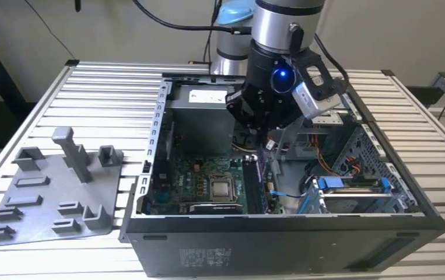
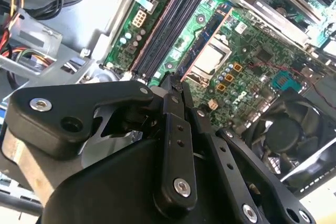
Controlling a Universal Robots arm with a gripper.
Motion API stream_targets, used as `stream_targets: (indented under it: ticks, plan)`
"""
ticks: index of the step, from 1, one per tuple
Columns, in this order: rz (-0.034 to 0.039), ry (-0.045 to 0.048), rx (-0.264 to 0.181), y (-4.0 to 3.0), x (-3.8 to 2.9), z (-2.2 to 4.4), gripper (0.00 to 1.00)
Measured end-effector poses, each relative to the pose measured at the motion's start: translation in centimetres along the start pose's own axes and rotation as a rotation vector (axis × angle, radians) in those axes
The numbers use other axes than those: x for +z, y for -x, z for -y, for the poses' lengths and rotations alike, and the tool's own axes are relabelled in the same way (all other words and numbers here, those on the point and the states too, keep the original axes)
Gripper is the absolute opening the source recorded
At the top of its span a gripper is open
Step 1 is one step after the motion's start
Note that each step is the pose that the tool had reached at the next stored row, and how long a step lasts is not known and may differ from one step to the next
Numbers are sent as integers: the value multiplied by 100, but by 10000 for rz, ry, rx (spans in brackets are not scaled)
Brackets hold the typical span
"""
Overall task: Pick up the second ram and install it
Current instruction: 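Insert the second ram into the second slot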
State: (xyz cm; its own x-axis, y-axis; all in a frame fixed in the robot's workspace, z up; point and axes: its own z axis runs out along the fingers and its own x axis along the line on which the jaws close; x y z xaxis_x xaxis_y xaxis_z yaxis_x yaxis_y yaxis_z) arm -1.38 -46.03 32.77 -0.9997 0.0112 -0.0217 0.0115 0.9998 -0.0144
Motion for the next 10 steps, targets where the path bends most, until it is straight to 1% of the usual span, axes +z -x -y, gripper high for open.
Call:
stream_targets:
  ticks: [5,8,10]
  plan:
    - [-29,0,0,-2,91,24,14]
    - [-95,-1,-2,-2,128,69,14]
    - [-107,-2,-3,-3,166,76,14]
